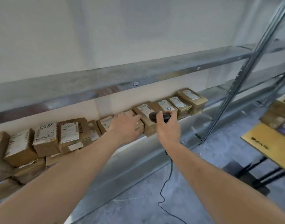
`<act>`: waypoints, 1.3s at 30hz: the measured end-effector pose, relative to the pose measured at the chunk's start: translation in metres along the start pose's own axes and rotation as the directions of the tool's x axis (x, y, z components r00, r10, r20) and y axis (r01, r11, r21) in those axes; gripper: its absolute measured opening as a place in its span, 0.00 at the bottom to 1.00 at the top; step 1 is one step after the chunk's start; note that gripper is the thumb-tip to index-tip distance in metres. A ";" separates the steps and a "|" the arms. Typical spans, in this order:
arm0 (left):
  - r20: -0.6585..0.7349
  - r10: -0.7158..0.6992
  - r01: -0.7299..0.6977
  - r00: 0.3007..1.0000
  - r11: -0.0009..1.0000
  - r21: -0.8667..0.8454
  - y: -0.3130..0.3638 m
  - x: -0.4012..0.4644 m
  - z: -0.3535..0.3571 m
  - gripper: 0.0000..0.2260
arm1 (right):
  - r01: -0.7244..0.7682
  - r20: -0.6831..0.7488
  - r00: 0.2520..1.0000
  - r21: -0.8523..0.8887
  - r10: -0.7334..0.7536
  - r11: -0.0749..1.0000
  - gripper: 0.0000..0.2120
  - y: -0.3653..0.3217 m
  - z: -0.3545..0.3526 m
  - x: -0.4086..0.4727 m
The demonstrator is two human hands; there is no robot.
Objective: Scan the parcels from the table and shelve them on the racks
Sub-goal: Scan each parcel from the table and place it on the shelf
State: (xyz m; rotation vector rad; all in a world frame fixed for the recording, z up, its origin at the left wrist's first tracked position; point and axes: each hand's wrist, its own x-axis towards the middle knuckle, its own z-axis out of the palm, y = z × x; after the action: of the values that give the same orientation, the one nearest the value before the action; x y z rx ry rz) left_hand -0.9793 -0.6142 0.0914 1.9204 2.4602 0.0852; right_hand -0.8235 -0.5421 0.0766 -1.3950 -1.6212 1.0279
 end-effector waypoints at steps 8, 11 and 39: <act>-0.019 0.288 -0.287 0.957 0.957 0.041 0.143 0.024 -0.019 0.25 | -0.078 -0.308 0.948 0.008 0.076 0.997 0.14 0.037 -0.147 -0.003; -0.048 0.372 -0.371 0.927 0.928 0.023 0.207 0.033 -0.021 0.25 | -0.088 -0.384 0.919 0.030 0.093 0.996 0.14 0.062 -0.204 -0.002; -0.007 0.801 -0.799 0.599 0.597 -0.074 0.762 0.155 0.036 0.27 | -0.296 -0.813 0.550 0.026 0.192 0.955 0.13 0.292 -0.669 0.085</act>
State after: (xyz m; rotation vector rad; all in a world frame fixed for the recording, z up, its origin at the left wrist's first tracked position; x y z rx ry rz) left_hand -0.2767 -0.2785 0.1000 2.7846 1.3192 0.1468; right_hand -0.1101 -0.3670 0.0764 -1.8389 -0.7957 0.2900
